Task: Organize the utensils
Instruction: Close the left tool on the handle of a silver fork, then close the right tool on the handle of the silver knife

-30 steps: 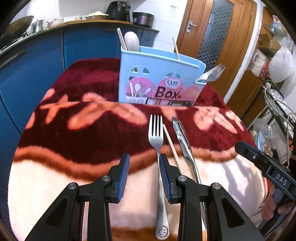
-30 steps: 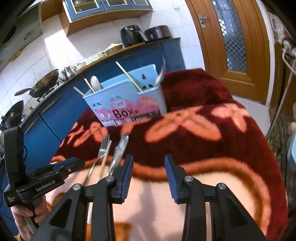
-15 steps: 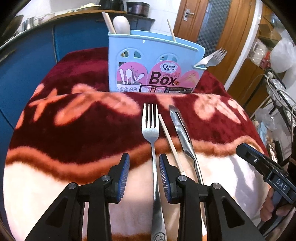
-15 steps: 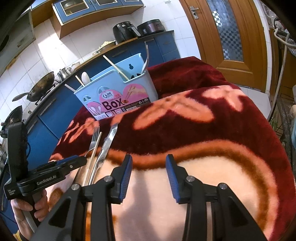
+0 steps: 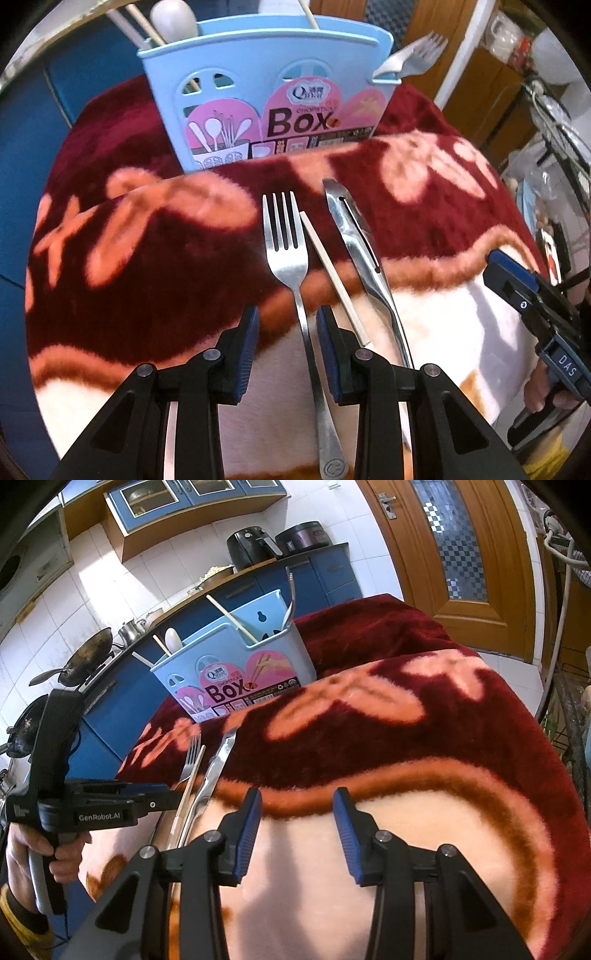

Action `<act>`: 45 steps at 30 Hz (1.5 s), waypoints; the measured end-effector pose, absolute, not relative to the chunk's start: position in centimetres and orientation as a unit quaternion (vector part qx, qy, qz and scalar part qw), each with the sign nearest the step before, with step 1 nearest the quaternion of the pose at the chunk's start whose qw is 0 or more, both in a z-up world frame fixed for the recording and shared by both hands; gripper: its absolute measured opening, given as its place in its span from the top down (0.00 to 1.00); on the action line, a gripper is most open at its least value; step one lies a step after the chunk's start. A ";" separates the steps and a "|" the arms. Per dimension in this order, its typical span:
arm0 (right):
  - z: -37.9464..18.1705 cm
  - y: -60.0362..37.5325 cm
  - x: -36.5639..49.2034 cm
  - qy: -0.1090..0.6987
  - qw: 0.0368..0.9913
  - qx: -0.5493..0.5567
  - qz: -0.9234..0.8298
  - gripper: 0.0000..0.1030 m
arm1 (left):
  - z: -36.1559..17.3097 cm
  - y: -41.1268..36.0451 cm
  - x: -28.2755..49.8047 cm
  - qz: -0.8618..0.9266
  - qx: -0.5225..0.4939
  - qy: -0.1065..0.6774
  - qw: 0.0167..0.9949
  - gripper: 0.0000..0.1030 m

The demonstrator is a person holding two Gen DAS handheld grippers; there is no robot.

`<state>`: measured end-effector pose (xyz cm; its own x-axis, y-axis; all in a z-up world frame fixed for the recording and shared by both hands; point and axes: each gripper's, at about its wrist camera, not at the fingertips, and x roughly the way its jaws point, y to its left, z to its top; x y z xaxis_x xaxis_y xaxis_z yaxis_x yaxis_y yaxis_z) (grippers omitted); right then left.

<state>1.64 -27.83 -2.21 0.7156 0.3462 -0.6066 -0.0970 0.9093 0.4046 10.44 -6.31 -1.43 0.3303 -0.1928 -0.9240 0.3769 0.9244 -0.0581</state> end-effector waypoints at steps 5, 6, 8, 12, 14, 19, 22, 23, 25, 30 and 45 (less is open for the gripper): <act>-2.3 -27.9 1.7 0.357 0.909 0.175 0.124 0.57 | -1.3 -6.8 11.1 -0.179 0.101 0.568 0.797 0.86; -2.3 -27.9 1.6 0.357 0.909 0.175 0.124 0.57 | -1.2 -6.9 11.1 -0.179 0.099 0.569 0.797 0.89; -2.2 -27.8 1.6 0.359 0.909 0.173 0.124 0.57 | -1.0 -6.6 11.2 -0.181 0.081 0.567 0.799 0.93; -2.1 -27.6 1.5 0.364 0.908 0.165 0.124 0.57 | -1.0 -5.0 10.7 -0.183 0.028 0.549 0.815 0.96; -1.9 -27.3 1.5 0.368 0.908 0.159 0.125 0.57 | -0.9 -4.2 10.1 -0.186 0.009 0.538 0.822 0.97; -1.4 -26.2 1.9 0.385 0.902 0.141 0.135 0.57 | -1.0 -1.5 8.8 -0.189 -0.060 0.510 0.837 0.97; -1.0 -25.3 2.5 0.403 0.894 0.130 0.147 0.57 | -1.1 0.0 8.0 -0.191 -0.092 0.496 0.842 0.97; -0.9 -24.9 2.7 0.411 0.890 0.127 0.151 0.57 | -0.9 0.4 7.7 -0.191 -0.098 0.488 0.846 0.97; -0.7 -24.2 3.2 0.422 0.885 0.121 0.155 0.57 | -0.6 1.0 7.2 -0.190 -0.104 0.471 0.855 0.97; -0.5 -22.5 4.2 0.442 0.878 0.099 0.157 0.57 | 0.7 2.1 6.1 -0.179 -0.108 0.424 0.881 0.97; -0.3 -16.3 8.8 0.532 0.830 0.014 0.166 0.67 | 2.1 4.9 4.7 -0.165 -0.125 0.352 0.913 0.97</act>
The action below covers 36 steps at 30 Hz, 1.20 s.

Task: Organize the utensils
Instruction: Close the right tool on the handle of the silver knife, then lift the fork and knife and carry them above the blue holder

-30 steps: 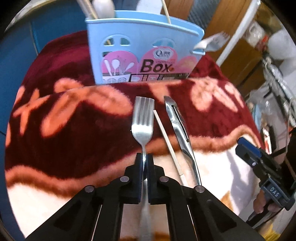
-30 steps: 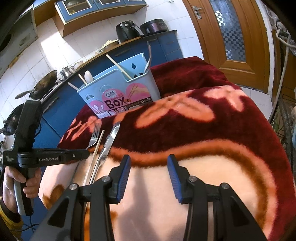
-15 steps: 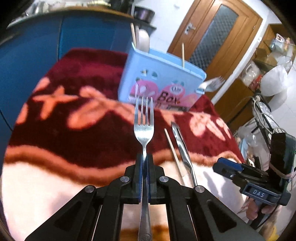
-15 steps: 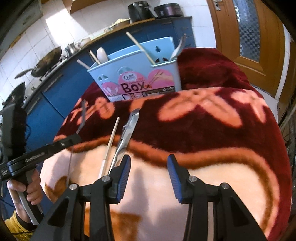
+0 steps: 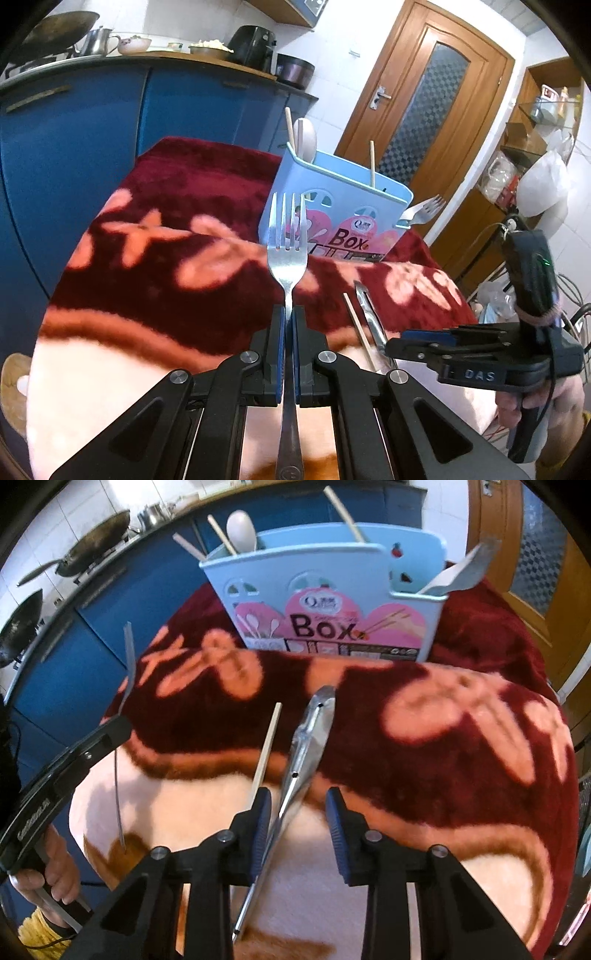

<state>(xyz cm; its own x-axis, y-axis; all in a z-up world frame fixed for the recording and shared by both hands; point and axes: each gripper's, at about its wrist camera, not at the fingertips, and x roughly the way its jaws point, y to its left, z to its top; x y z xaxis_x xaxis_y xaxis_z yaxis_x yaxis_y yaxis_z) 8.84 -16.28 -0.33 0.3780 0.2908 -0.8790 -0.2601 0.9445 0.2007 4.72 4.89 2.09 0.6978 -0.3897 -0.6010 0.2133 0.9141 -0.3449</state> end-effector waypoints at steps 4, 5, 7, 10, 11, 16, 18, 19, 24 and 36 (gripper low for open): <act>-1.0 -15.5 9.9 0.555 0.817 -0.008 0.153 0.69 | 1.9 5.3 4.7 -0.169 -0.134 0.345 0.913 0.97; -1.2 -15.3 10.2 0.561 0.813 -0.013 0.152 0.69 | 2.0 5.3 4.7 -0.170 -0.134 0.343 0.914 0.97; -1.2 -15.0 10.8 0.569 0.808 -0.023 0.150 0.69 | 2.0 5.4 4.7 -0.171 -0.134 0.339 0.915 0.97; -1.3 -14.5 11.5 0.581 0.799 -0.035 0.148 0.68 | 2.2 5.4 4.6 -0.174 -0.134 0.333 0.917 0.97; -1.3 -14.4 11.7 0.584 0.798 -0.038 0.147 0.68 | 2.3 5.3 4.6 -0.174 -0.134 0.330 0.918 0.97; -1.3 -14.6 11.3 0.568 0.810 -0.034 0.145 0.76 | 2.7 5.0 4.2 -0.175 -0.132 0.316 0.923 0.97; -1.1 -15.2 11.0 0.556 0.817 -0.018 0.151 0.80 | 2.9 4.8 4.1 -0.178 -0.131 0.316 0.923 0.97; -1.0 -15.9 10.8 0.549 0.821 0.001 0.157 0.80 | 3.0 4.7 4.1 -0.179 -0.130 0.315 0.923 0.97; 0.0 -18.8 9.3 0.501 0.844 0.066 0.181 0.81 | 3.8 4.3 3.9 -0.183 -0.129 0.301 0.927 0.97; 4.4 -22.5 4.8 0.319 0.919 0.122 0.198 0.81 | 5.4 3.1 5.0 -0.183 -0.140 0.266 0.936 0.97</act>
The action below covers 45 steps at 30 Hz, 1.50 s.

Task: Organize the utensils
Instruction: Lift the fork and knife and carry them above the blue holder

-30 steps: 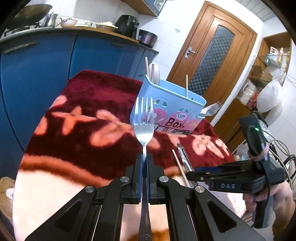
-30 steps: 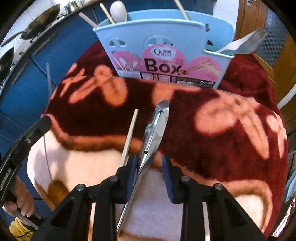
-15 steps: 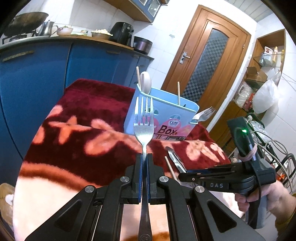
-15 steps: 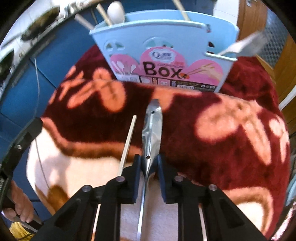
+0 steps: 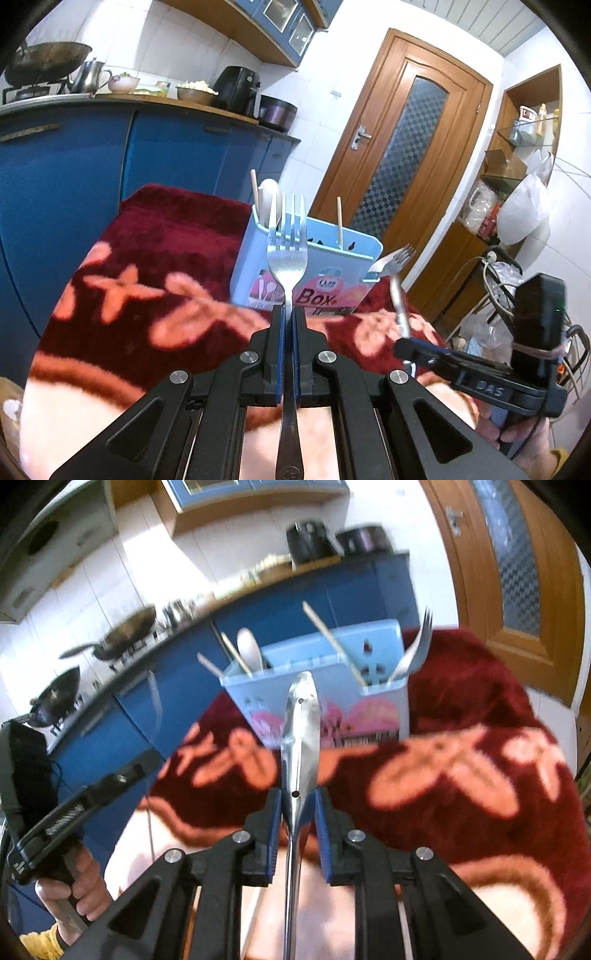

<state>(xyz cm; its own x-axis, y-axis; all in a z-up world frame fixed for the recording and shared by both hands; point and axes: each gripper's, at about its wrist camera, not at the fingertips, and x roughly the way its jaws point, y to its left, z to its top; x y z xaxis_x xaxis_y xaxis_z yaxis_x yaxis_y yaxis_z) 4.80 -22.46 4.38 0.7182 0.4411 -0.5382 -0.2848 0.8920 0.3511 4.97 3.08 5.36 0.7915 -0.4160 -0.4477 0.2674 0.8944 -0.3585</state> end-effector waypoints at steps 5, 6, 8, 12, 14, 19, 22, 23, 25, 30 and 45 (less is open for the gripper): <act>6.1 -22.5 4.7 0.266 0.936 0.120 0.197 0.81 | 5.8 2.5 6.0 -0.178 -0.144 0.259 0.939 0.97; 6.3 -22.3 4.9 0.257 0.939 0.119 0.196 0.81 | 6.0 2.3 6.3 -0.177 -0.144 0.256 0.939 0.97; 6.7 -22.4 4.8 0.243 0.943 0.117 0.193 0.81 | 6.3 2.0 6.7 -0.176 -0.145 0.251 0.941 0.97; 7.5 -22.9 5.4 0.216 0.949 0.123 0.194 0.81 | 7.4 1.3 7.6 -0.175 -0.143 0.237 0.945 0.97; 7.8 -23.1 5.8 0.205 0.951 0.126 0.192 0.81 | 8.1 1.0 8.2 -0.174 -0.139 0.226 0.948 0.97; 8.4 -23.6 6.9 0.182 0.957 0.128 0.186 0.81 | 9.6 0.2 9.4 -0.169 -0.130 0.199 0.957 0.97; 8.7 -23.7 7.5 0.175 0.959 0.128 0.185 0.81 | 10.2 -0.3 10.3 -0.164 -0.124 0.187 0.960 0.97; 8.9 -23.8 7.8 0.173 0.959 0.129 0.184 0.81 | 10.4 -0.4 10.7 -0.164 -0.124 0.186 0.961 0.97; 9.2 -23.9 8.2 0.168 0.960 0.129 0.183 0.81 | 10.6 -0.6 11.5 -0.163 -0.127 0.180 0.962 0.97; 10.2 -24.0 9.2 0.147 0.965 0.122 0.178 0.81 | 11.4 -1.1 13.2 -0.150 -0.126 0.159 0.968 0.97; 11.1 -22.8 14.7 0.079 0.983 0.085 0.144 0.80 | 11.6 -1.1 17.8 -0.094 -0.126 0.078 0.985 0.97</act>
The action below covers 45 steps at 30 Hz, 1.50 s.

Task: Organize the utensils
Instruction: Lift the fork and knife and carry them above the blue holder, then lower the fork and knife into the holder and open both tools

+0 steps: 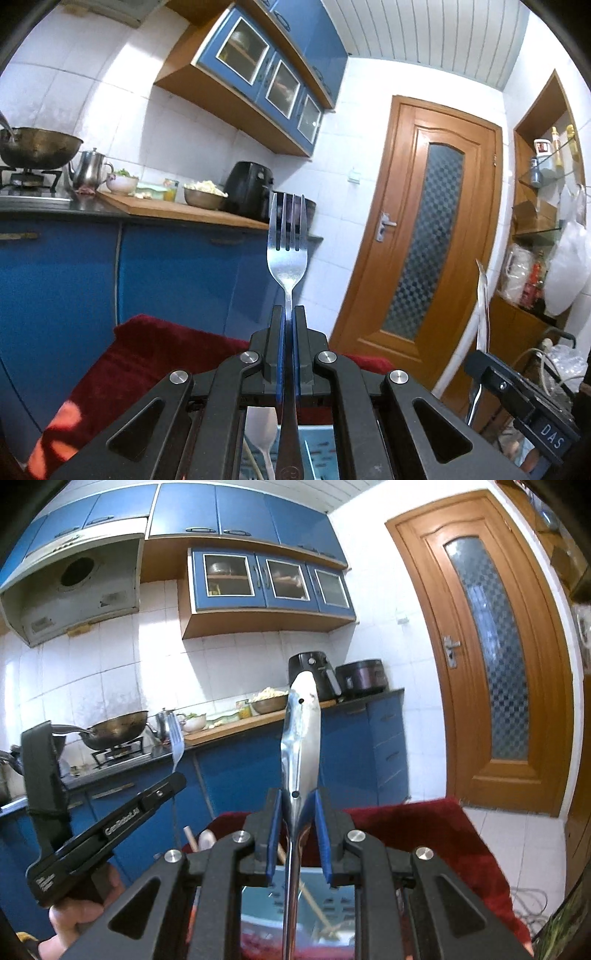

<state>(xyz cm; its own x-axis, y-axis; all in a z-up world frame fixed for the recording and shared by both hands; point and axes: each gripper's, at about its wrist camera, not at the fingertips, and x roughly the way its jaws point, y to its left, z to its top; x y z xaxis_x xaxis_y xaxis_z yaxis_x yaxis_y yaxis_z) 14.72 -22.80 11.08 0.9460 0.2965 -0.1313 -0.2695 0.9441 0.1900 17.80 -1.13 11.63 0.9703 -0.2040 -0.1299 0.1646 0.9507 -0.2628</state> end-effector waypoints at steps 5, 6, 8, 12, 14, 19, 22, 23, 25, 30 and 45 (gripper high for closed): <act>10.2 -22.1 16.6 0.057 0.990 0.054 0.115 0.80 | 9.9 -1.8 19.0 -0.075 -0.112 0.075 0.988 0.97; 9.9 -21.9 17.1 0.056 0.992 0.044 0.109 0.80 | 9.5 -2.0 19.0 -0.074 -0.106 0.073 0.989 0.97; 9.3 -21.7 17.6 0.060 0.992 0.032 0.107 0.80 | 9.0 -2.3 19.0 -0.070 -0.096 0.068 0.991 0.97; 8.4 -21.2 17.8 0.072 0.992 0.018 0.105 0.80 | 8.2 -2.7 18.9 -0.070 -0.087 0.069 0.991 0.97; 8.1 -21.2 17.9 0.080 0.991 0.014 0.108 0.80 | 7.9 -3.0 18.8 -0.069 -0.082 0.068 0.992 0.97; 7.5 -21.4 18.0 0.110 0.987 0.014 0.115 0.80 | 7.8 -3.3 18.3 -0.070 -0.069 0.073 0.992 0.96; 7.0 -21.5 17.8 0.124 0.985 0.011 0.118 0.80 | 8.0 -3.1 17.5 -0.073 -0.063 0.068 0.993 0.95; 6.9 -21.5 17.8 0.129 0.984 0.010 0.120 0.80 | 8.1 -3.1 17.2 -0.075 -0.062 0.069 0.993 0.94; 6.8 -21.5 17.5 0.135 0.983 0.015 0.127 0.79 | 8.2 -3.0 16.8 -0.076 -0.060 0.076 0.992 0.89; 7.3 -21.8 16.3 0.129 0.982 0.034 0.136 0.59 | 8.3 -2.4 16.2 -0.075 -0.071 0.098 0.990 0.86; 9.9 -22.3 10.9 0.122 0.979 0.067 0.149 0.56 | 9.4 -0.8 11.7 -0.089 -0.062 0.152 0.982 0.85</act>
